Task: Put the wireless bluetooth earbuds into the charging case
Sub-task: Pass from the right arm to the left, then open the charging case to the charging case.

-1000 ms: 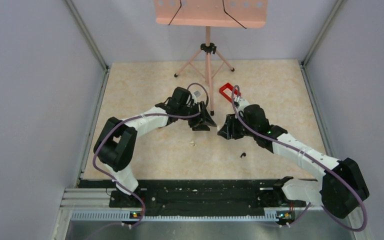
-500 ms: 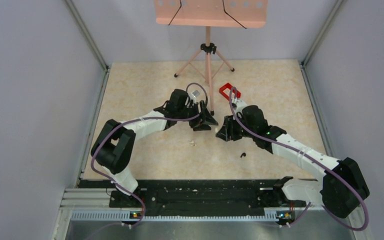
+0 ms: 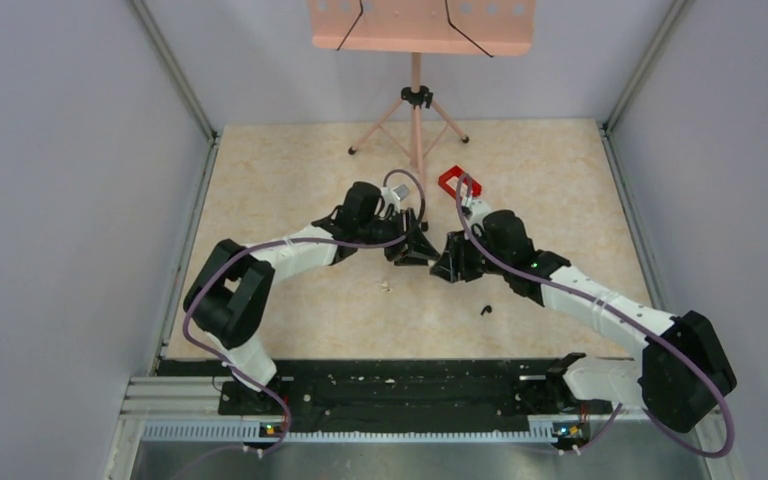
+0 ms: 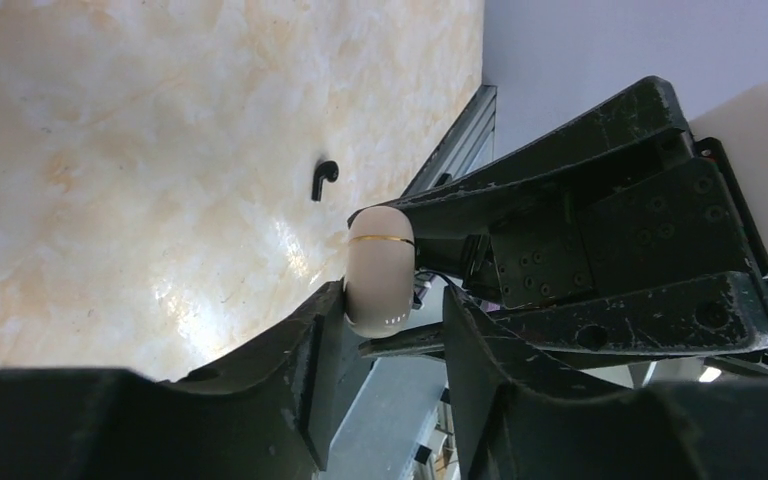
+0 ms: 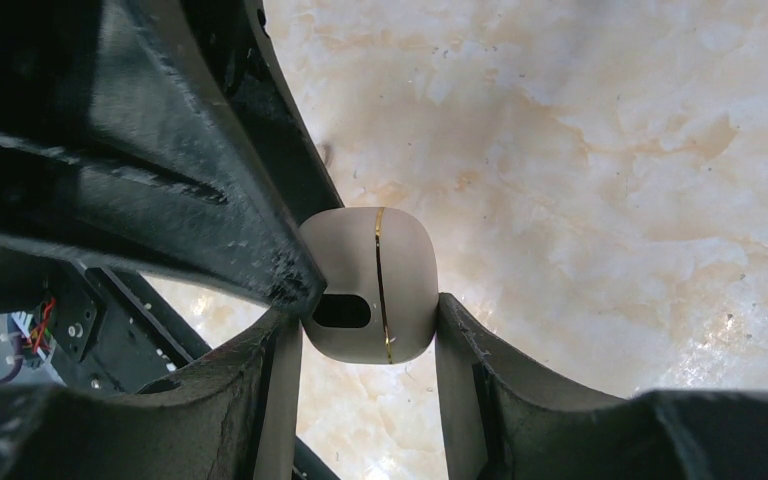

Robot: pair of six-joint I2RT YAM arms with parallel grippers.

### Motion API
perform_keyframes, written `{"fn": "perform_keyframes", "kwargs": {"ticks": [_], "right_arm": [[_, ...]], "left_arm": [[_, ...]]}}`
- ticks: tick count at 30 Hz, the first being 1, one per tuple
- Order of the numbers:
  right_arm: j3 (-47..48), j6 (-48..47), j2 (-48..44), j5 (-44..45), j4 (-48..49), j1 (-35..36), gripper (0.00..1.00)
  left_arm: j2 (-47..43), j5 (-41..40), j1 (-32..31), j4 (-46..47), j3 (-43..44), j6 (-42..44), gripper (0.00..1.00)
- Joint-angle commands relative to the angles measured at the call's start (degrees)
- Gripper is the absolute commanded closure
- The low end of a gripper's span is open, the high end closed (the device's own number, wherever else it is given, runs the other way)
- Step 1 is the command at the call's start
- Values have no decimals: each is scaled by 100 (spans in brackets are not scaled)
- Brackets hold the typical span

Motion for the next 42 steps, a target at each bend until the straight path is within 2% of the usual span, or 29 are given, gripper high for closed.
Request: {"fn": "perform_keyframes", "kwargs": {"ticks": [1, 4, 6, 8, 10, 13, 17, 21, 23, 28, 36, 42], "right_arm": [[139, -41, 73, -153, 330, 66, 68], [130, -13, 30, -86, 335, 64, 67], [115, 22, -20, -31, 343, 67, 60], [117, 51, -77, -29, 313, 66, 35], [171, 24, -172, -18, 117, 47, 14], [305, -83, -392, -898, -216, -236, 2], [389, -136, -923, -1734, -702, -752, 1], [-187, 641, -1569, -2656, -108, -1726, 7], [-382, 897, -1710, -2678, 98, -1944, 10], [-634, 1263, -1775, -2621, 530, -1947, 13], [-668, 1309, -1557, -2775, 860, -1899, 13], [-576, 1219, -1211, -2498, 899, -1694, 14]], "left_arm": [[-14, 243, -83, 317, 2, 29, 63], [-11, 229, -85, 298, 17, 15, 79], [9, 237, -84, 306, 27, 5, 91], [5, 250, -85, 310, 36, 13, 100], [-6, 293, -78, 297, 36, 49, 100], [-50, 430, -39, 239, 66, 220, 100], [-153, 855, 89, -210, 340, 796, 100], [-291, 1154, 195, -833, 606, 1450, 100], [-357, 1207, 203, -986, 693, 1604, 100], [-390, 1347, 207, -709, 716, 1383, 100], [-382, 1478, 202, -451, 782, 1194, 100], [-420, 1537, 203, -352, 809, 1117, 100]]}}
